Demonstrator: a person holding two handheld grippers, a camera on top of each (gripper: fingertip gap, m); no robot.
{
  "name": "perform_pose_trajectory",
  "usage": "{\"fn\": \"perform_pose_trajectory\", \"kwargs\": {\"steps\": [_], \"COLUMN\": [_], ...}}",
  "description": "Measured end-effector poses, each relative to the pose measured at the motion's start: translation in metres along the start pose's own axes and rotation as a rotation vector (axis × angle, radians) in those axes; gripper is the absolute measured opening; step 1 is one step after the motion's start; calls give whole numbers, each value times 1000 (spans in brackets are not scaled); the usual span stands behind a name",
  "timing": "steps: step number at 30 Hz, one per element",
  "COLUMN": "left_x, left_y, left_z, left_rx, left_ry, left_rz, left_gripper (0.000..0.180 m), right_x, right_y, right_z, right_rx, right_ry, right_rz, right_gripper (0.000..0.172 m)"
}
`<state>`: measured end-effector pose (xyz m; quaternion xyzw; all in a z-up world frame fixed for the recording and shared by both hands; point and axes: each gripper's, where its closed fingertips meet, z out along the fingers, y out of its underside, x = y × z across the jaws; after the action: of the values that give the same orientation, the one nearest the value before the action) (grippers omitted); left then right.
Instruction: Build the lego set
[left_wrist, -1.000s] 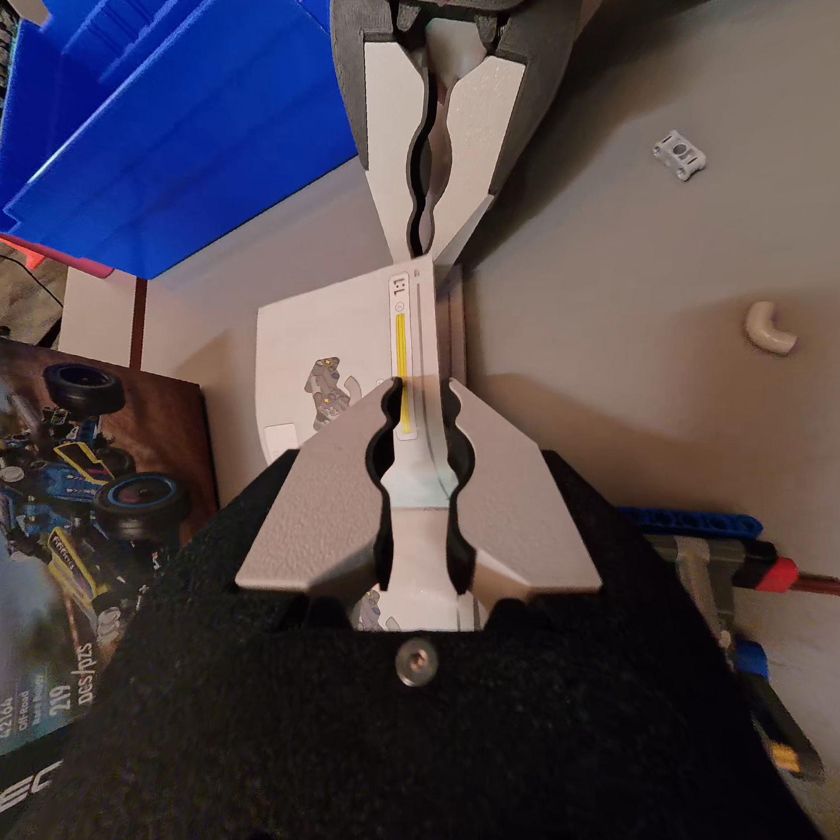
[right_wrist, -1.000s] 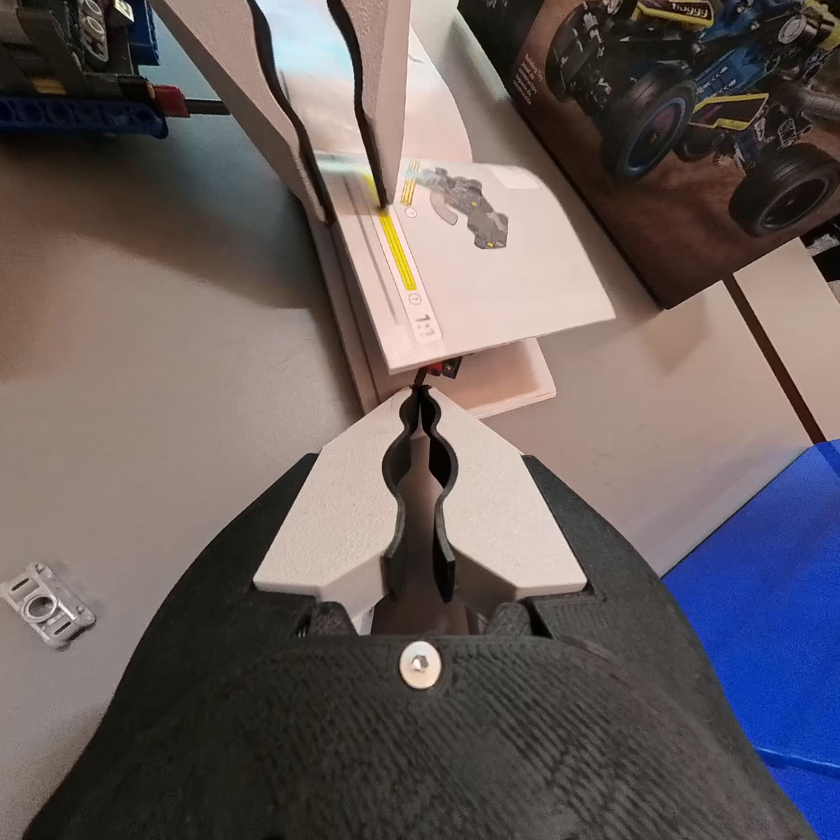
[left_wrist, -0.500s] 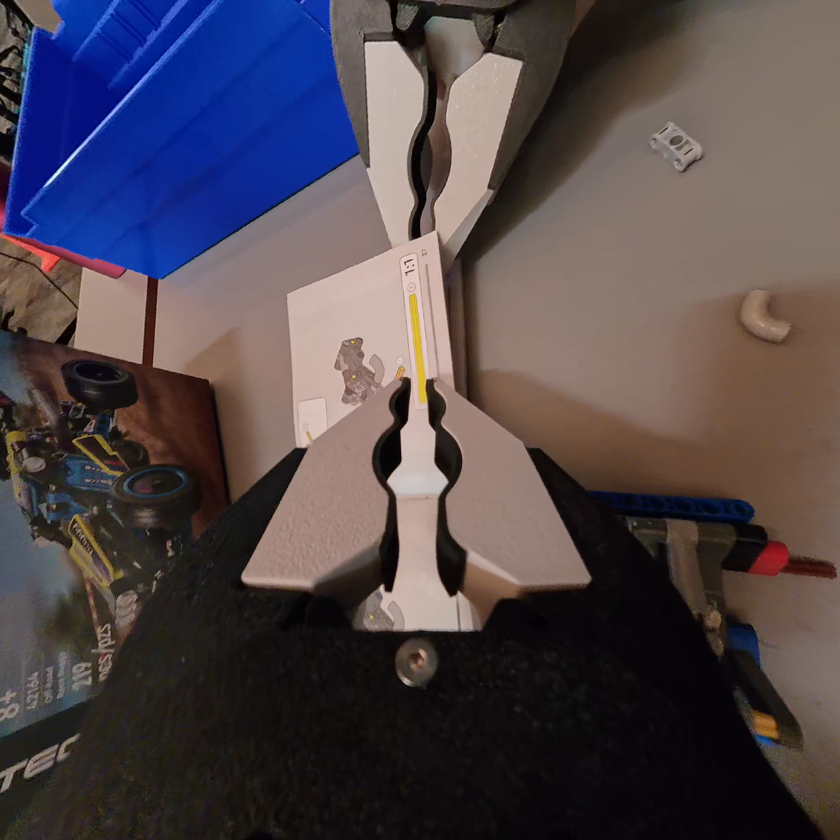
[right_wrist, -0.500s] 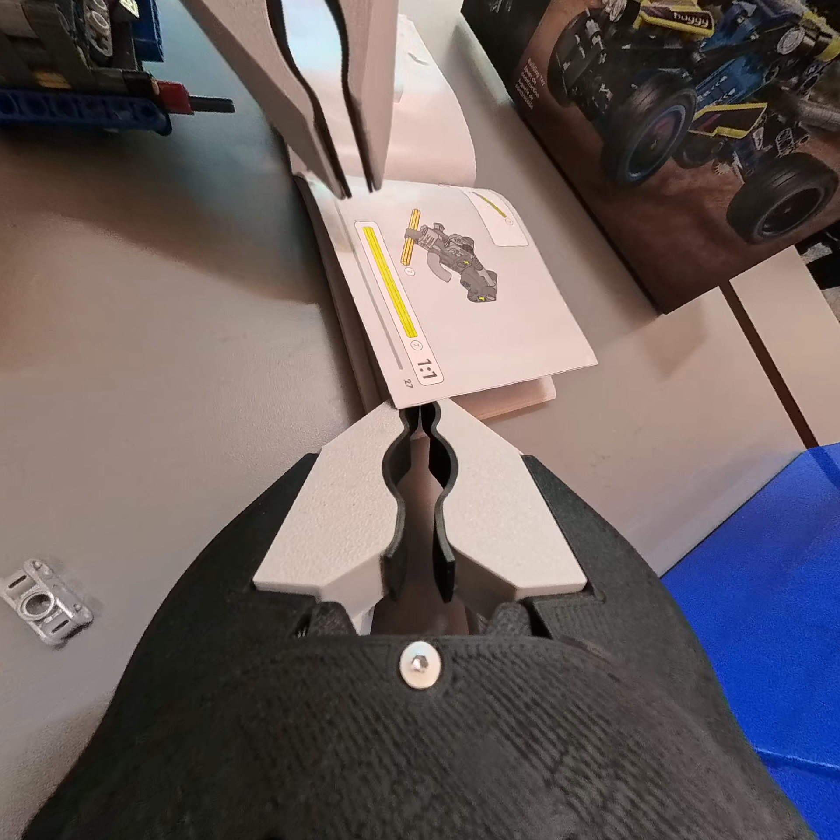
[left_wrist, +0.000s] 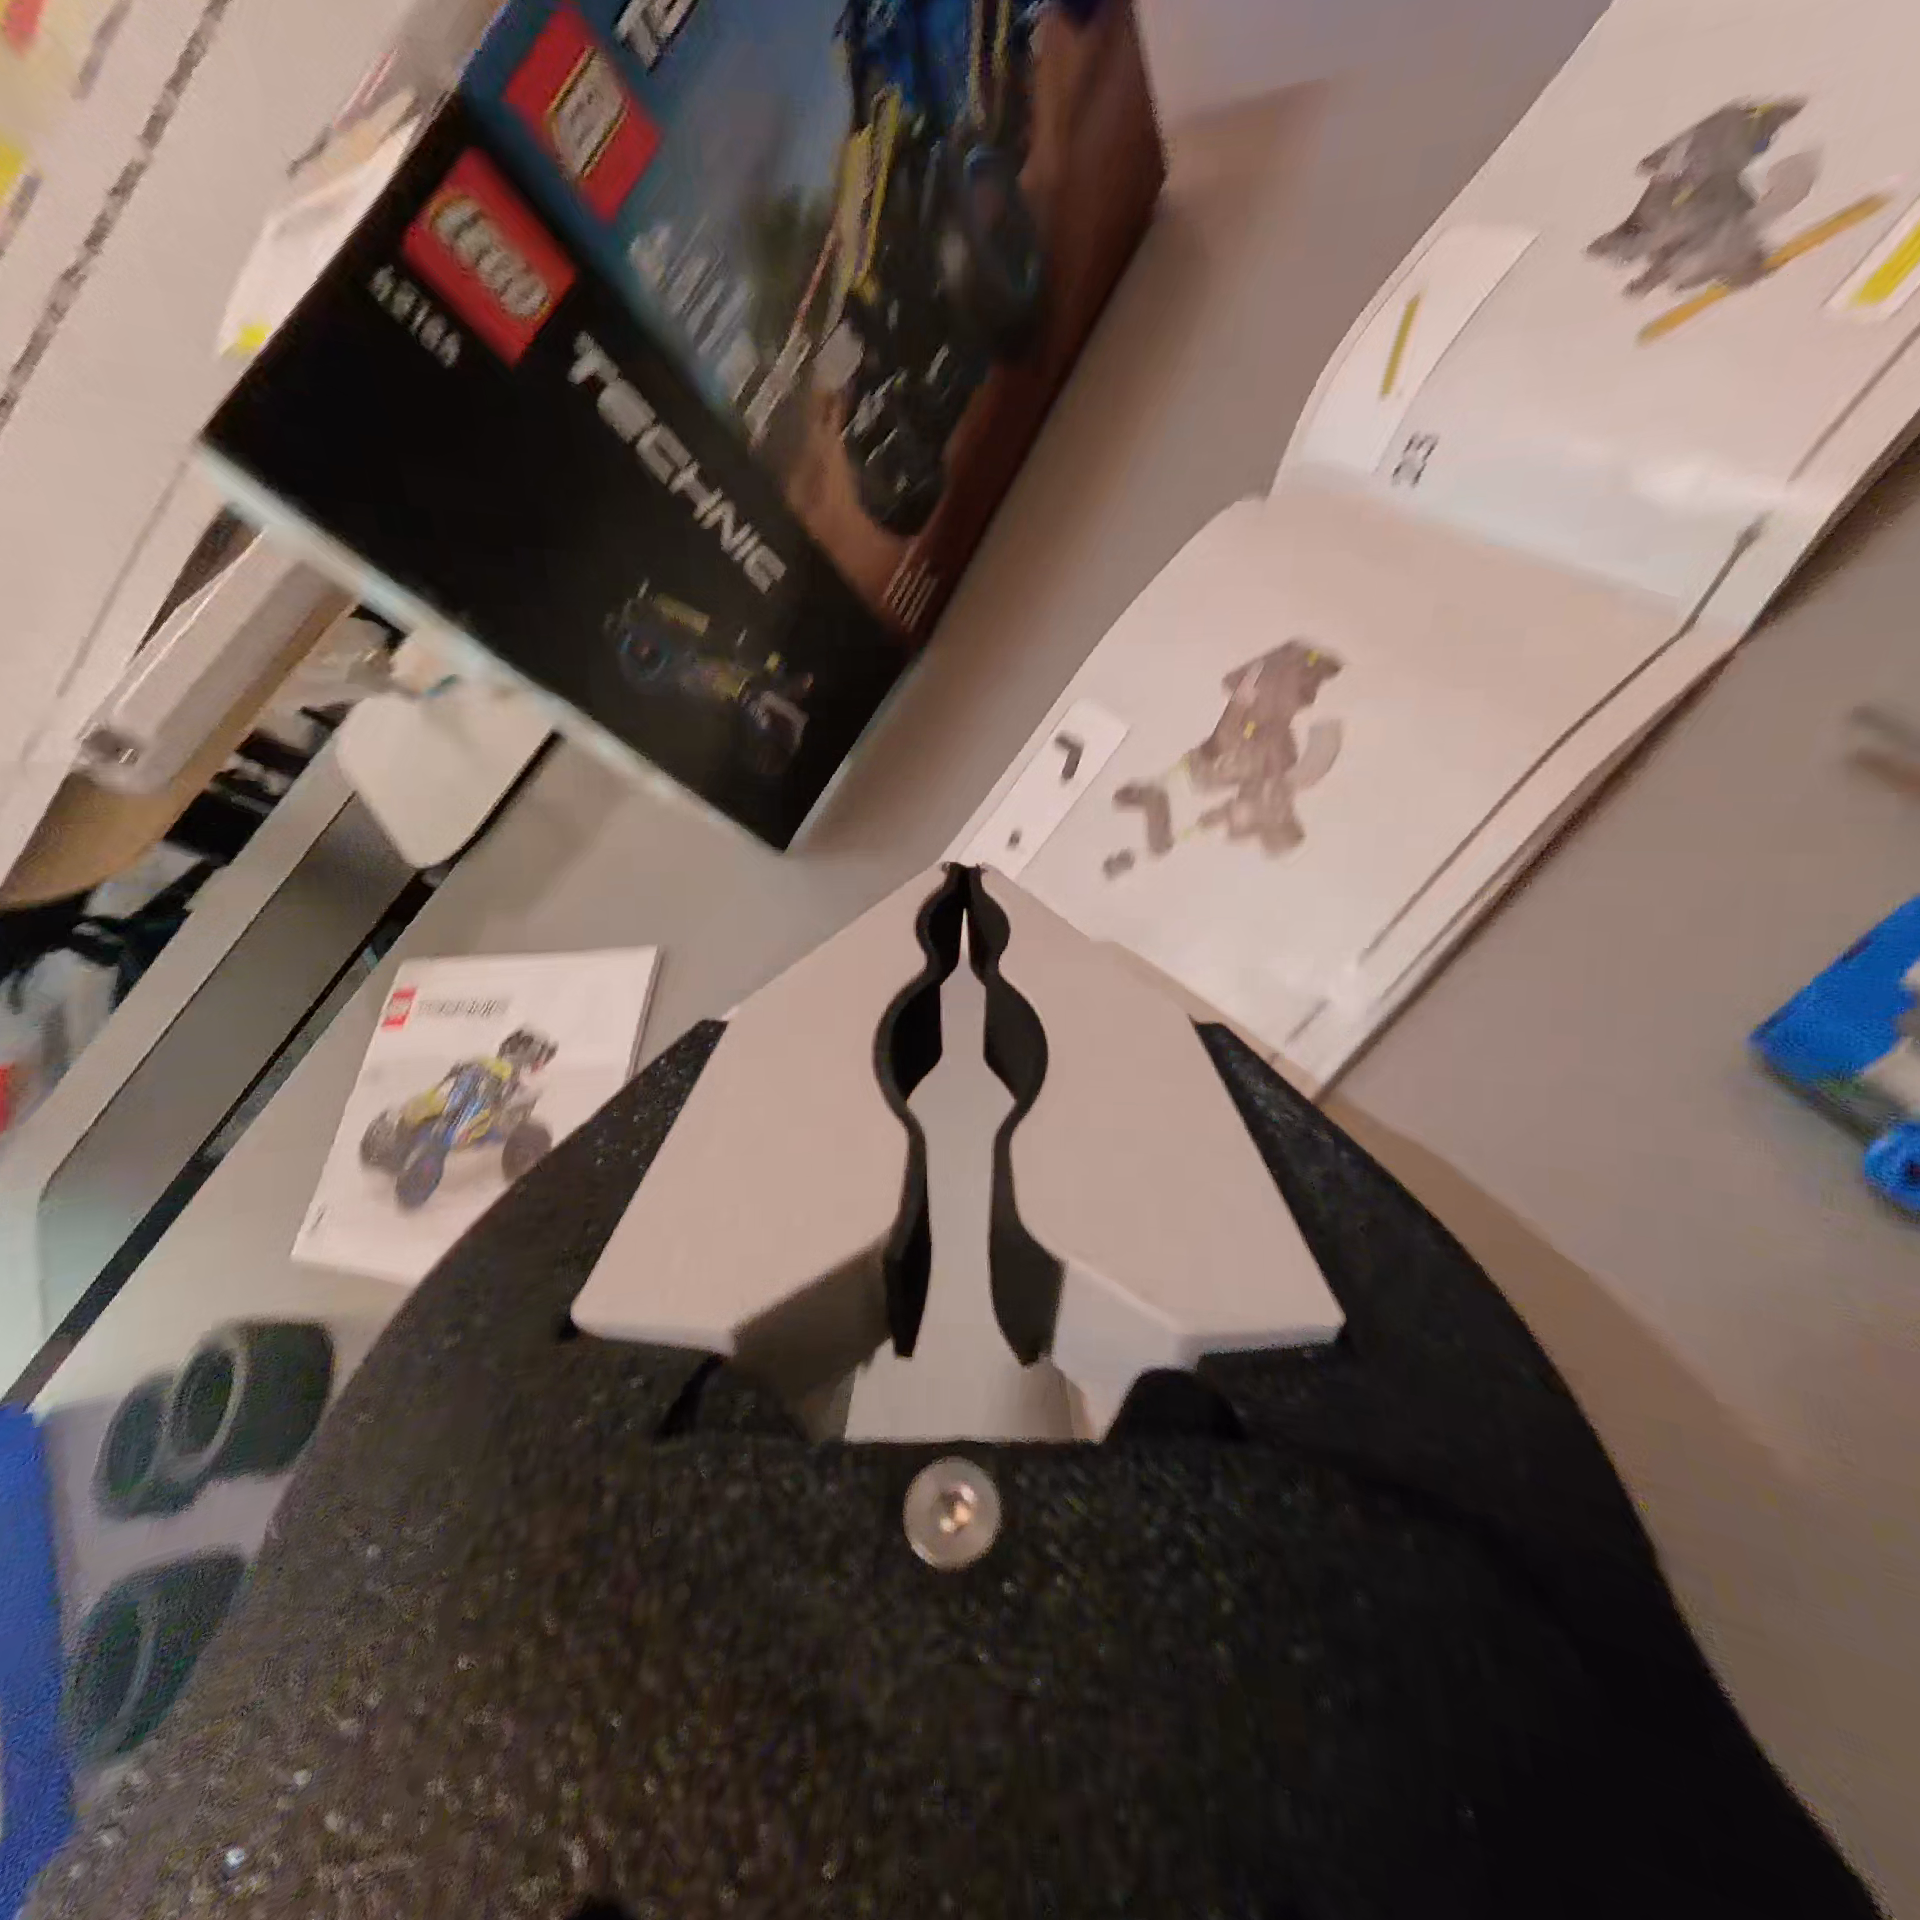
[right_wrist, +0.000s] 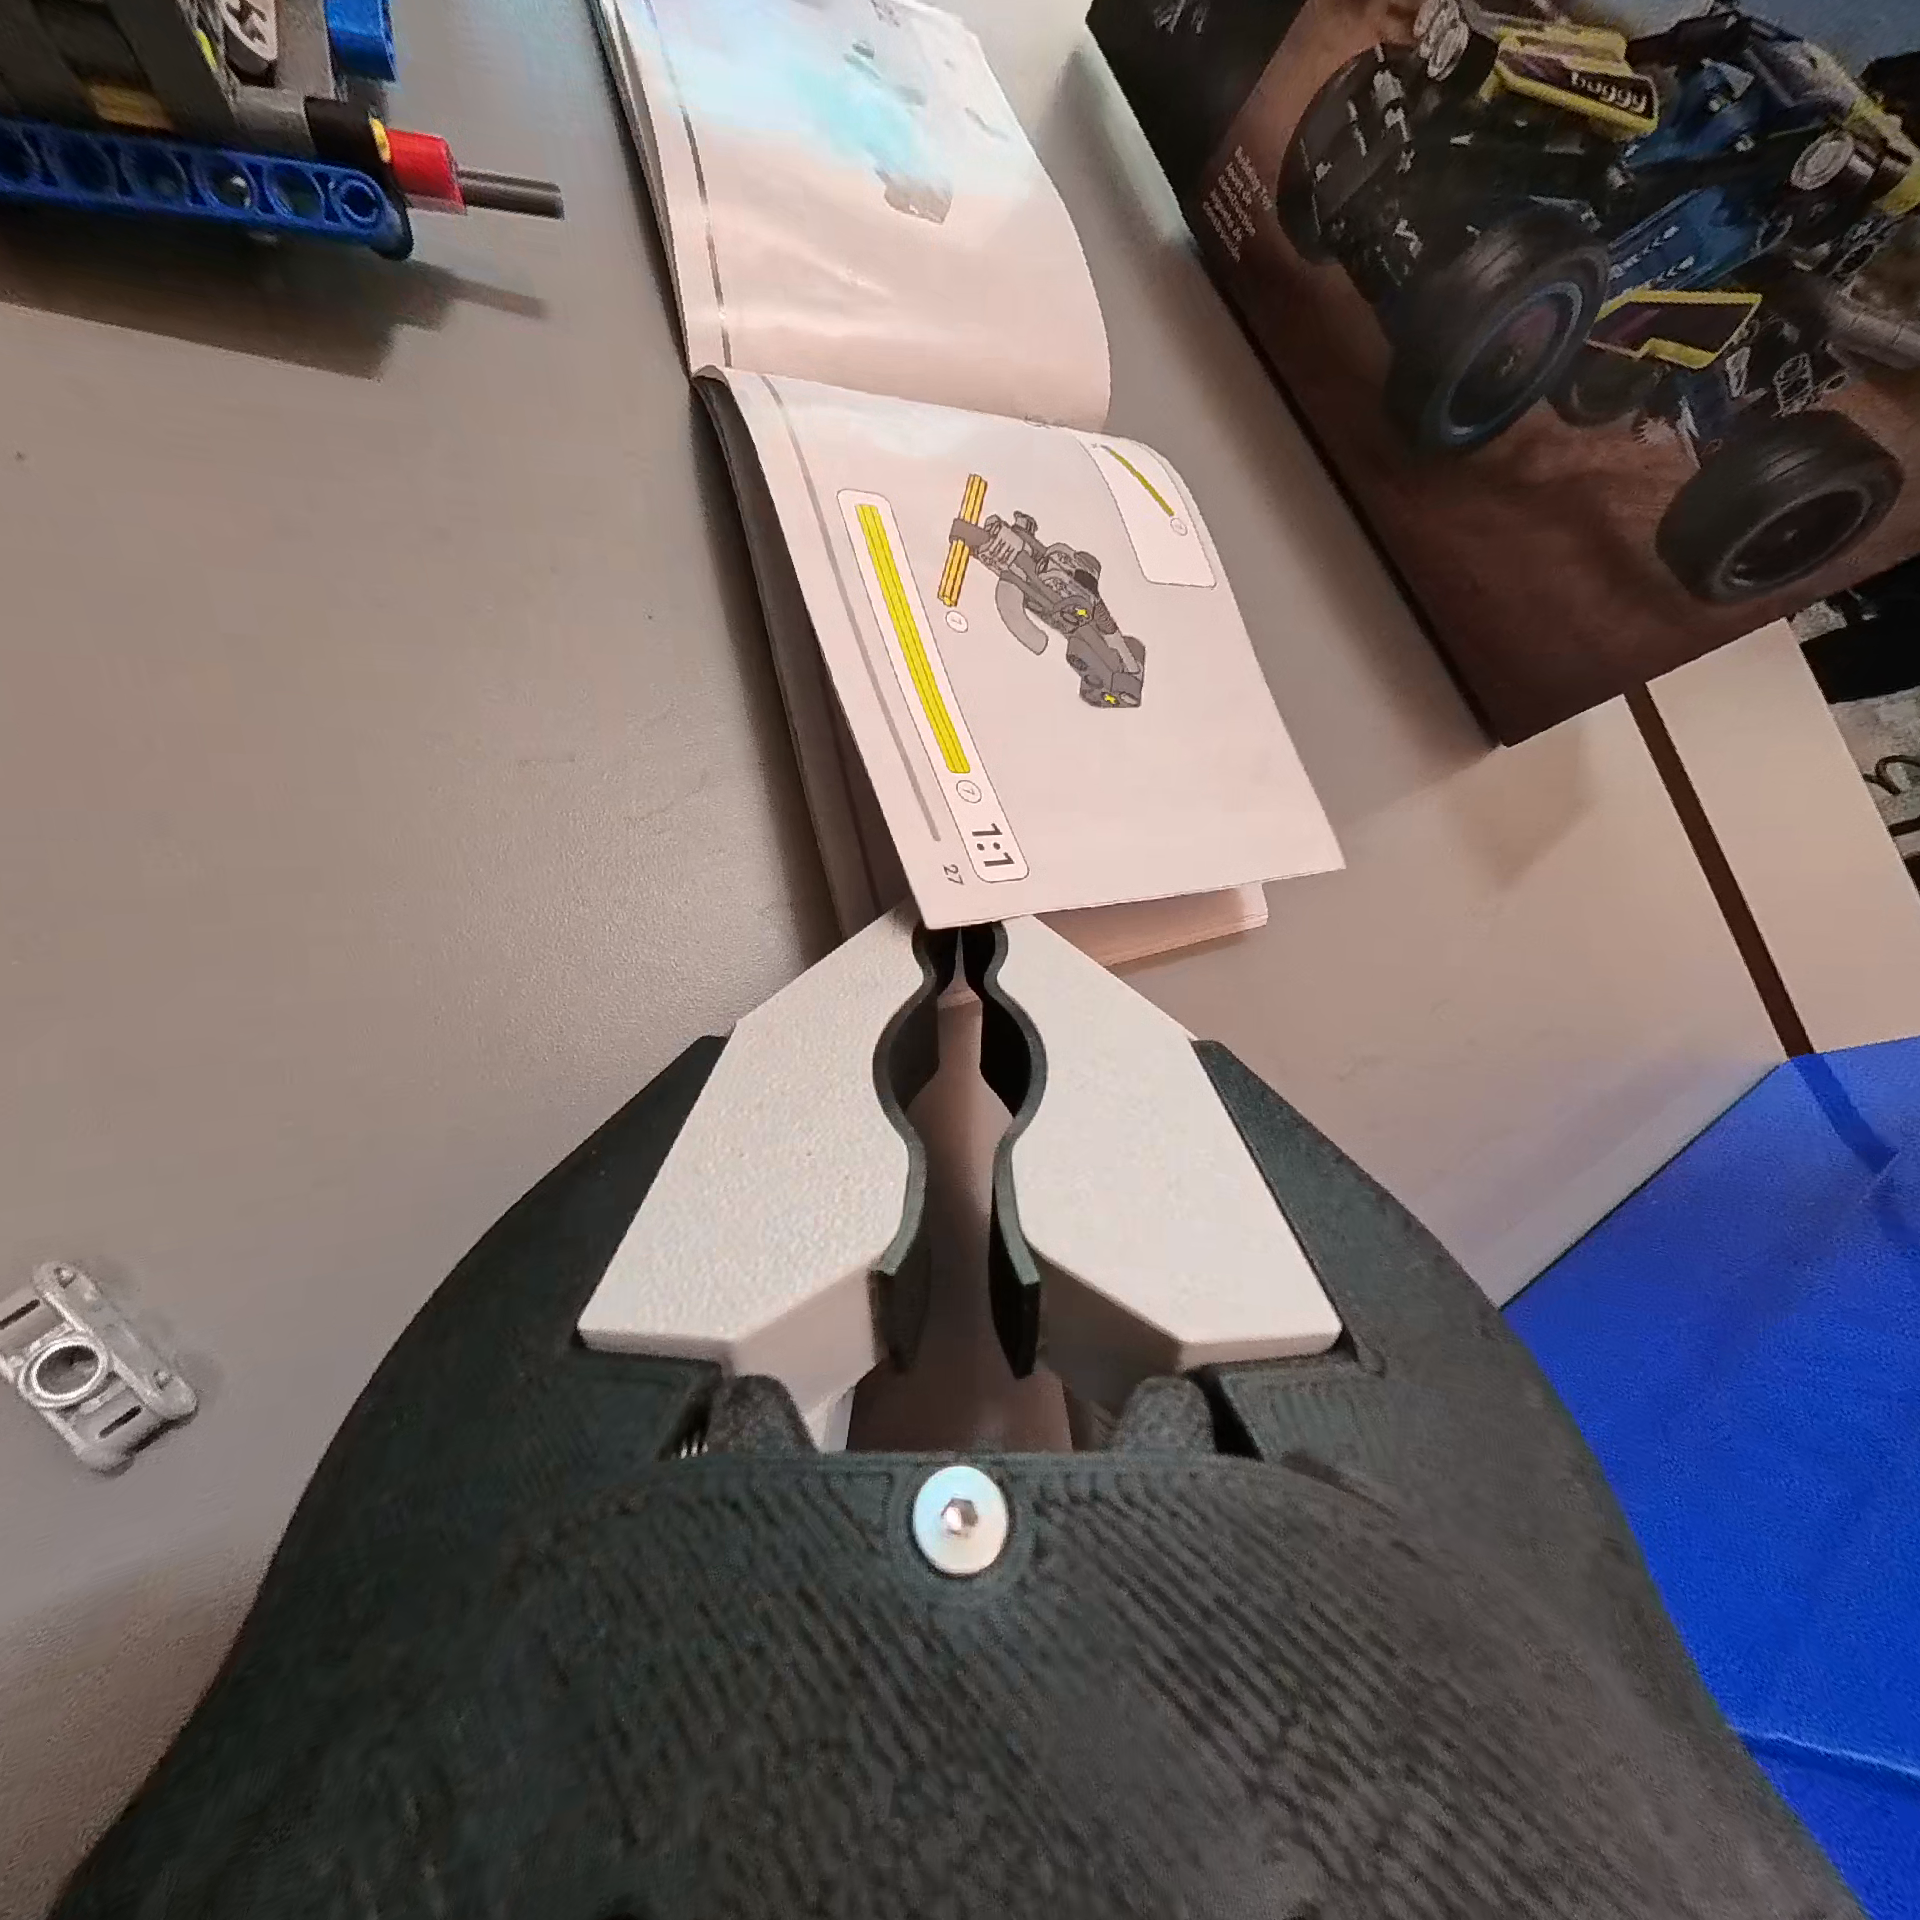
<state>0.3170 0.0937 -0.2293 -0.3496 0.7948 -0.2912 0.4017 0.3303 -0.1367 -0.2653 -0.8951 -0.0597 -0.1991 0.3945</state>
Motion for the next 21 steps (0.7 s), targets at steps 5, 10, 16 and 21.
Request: {"fn": "perform_pose_trajectory", "kwargs": {"steps": [5, 10, 16, 21], "left_x": [-3, 2, 6, 18], "left_y": [19, 0, -2, -11], "left_z": [-24, -28, -29, -45], "left_rx": [47, 93, 100, 175], "left_ry": [-151, -237, -247, -18], "left_rz": [88, 300, 346, 235], "left_gripper": [0, 0, 0, 0], "right_x": [2, 4, 3, 5], "right_y": [-1, -1, -1, 0], "right_z": [-1, -1, -2, -2], "right_rx": [22, 44, 45, 42], "right_ry": [11, 21, 21, 22], "right_rz": [-24, -32, -56, -43], "right_gripper": [0, 0, 0, 0]}}
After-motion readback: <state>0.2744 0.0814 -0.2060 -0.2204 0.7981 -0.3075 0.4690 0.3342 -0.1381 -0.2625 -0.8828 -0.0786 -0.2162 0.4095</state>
